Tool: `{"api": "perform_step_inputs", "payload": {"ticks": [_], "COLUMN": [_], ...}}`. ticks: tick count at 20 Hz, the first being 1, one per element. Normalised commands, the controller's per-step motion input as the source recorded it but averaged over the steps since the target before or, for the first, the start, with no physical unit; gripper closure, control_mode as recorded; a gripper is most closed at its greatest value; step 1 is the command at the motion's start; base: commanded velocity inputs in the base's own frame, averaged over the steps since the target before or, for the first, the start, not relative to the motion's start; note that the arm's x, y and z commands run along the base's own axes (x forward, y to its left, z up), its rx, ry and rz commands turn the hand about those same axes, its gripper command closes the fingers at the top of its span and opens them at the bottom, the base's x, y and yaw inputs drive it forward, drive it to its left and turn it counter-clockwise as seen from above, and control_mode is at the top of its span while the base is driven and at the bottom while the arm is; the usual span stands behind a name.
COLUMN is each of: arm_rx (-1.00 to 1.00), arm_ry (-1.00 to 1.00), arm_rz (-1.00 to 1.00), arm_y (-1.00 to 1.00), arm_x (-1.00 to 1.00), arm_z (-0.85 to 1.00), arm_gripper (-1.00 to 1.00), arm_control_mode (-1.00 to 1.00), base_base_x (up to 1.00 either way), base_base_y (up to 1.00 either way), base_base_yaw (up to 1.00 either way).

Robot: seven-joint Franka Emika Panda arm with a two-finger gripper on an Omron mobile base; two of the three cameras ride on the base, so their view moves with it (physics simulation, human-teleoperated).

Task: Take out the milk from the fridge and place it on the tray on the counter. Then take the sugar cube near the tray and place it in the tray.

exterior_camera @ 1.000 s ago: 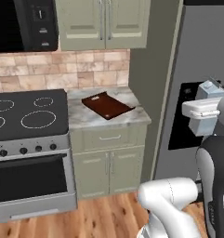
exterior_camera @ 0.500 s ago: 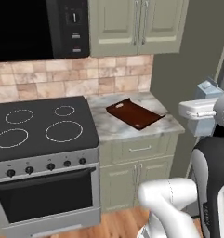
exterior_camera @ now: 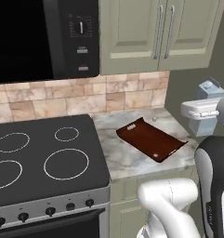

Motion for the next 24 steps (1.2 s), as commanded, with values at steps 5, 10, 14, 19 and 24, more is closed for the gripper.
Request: {"api": "perform_step_inputs", "payload": {"ticks": [5,10,14,19,24], "arm_rx": [0.00,0.00,0.00,0.00,0.00], "arm_ry": [0.00,0.00,0.00,0.00,0.00], "arm_rz": [0.00,0.00,0.00,0.00,0.00], "arm_y": [0.00,0.00,0.00,0.00,0.00], "arm_x": [0.00,0.00,0.00,0.00,0.00], "arm_z": [0.00,0.00,0.00,0.00,0.00], "arm_gripper": [1.00,1.00,1.00,1.00,1.00], "arm_control_mode": [1.00,1.00,1.00,1.00,1.00], "base_base_x": [0.97,0.52,0.32,0.18,0.02], "base_base_y": [-0.09,-0.02,-0.01,0.00,0.00], "base_base_yaw": [0.00,-0.18,-0.27,-0.29,-0.26]}}
